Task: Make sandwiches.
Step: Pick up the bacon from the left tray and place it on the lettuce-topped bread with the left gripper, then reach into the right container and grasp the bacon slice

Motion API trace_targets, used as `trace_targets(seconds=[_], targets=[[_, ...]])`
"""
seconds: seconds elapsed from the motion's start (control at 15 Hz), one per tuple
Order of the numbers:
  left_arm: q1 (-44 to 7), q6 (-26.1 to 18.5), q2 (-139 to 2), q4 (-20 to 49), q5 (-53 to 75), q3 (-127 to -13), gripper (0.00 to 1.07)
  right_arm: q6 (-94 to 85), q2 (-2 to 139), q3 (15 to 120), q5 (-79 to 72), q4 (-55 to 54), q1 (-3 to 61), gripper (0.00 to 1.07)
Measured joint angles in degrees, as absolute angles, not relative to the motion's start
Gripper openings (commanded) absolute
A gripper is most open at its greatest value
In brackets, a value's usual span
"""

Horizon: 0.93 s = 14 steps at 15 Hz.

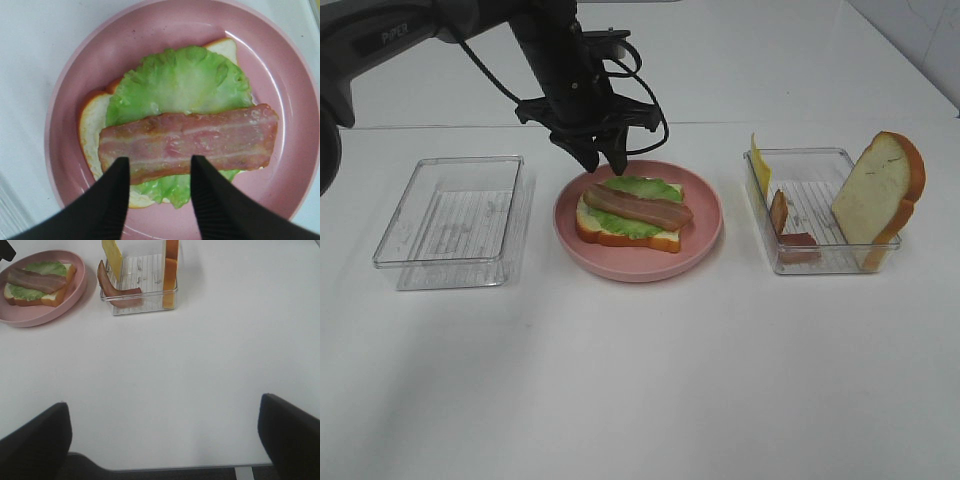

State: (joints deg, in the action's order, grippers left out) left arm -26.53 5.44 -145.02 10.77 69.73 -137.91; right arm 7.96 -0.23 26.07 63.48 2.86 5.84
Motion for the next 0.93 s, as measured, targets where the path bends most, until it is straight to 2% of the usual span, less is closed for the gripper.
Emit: trace_targets(seconds=[0.07, 0.2, 0.27, 0.53, 0.73, 0.8, 0.93], targets=[[-26.5, 6.1, -145.0, 10.3, 69.8, -137.9, 0.73, 8.0, -0.2, 26.1, 63.5, 2.9, 5.8, 0.96], [-26.5, 8.0, -145.0, 8.9, 69.8, -138.0, 0.99, 8.0, -0.2, 26.1, 63.5, 2.9, 5.8, 0.96], [-26.5, 8.1, -144.6, 8.8, 69.8, -138.0, 1.02, 8.0, -0.2, 26.1, 63.5, 2.9, 5.8, 0.96], [-26.5, 9.9, -139.2, 6.2, 69.9, -138.3, 1.02, 8.0, -0.2, 26.1, 63.5, 2.9, 5.8, 0.96], [-25.5, 7.6, -136.4, 5.6, 69.8, -138.4, 1.01, 8.0, -0.2, 26.1, 63.5, 2.9, 5.8, 0.96], [-23.8, 6.9, -135.7, 5.6, 69.9, -138.4, 1.01, 8.0, -0.2, 26.1, 63.5, 2.9, 5.8, 0.96], [-16.6, 4.6, -134.4, 4.8, 69.9, -138.4, 1.01, 8.0, -0.2, 26.1, 63.5, 2.9, 5.8, 0.96]])
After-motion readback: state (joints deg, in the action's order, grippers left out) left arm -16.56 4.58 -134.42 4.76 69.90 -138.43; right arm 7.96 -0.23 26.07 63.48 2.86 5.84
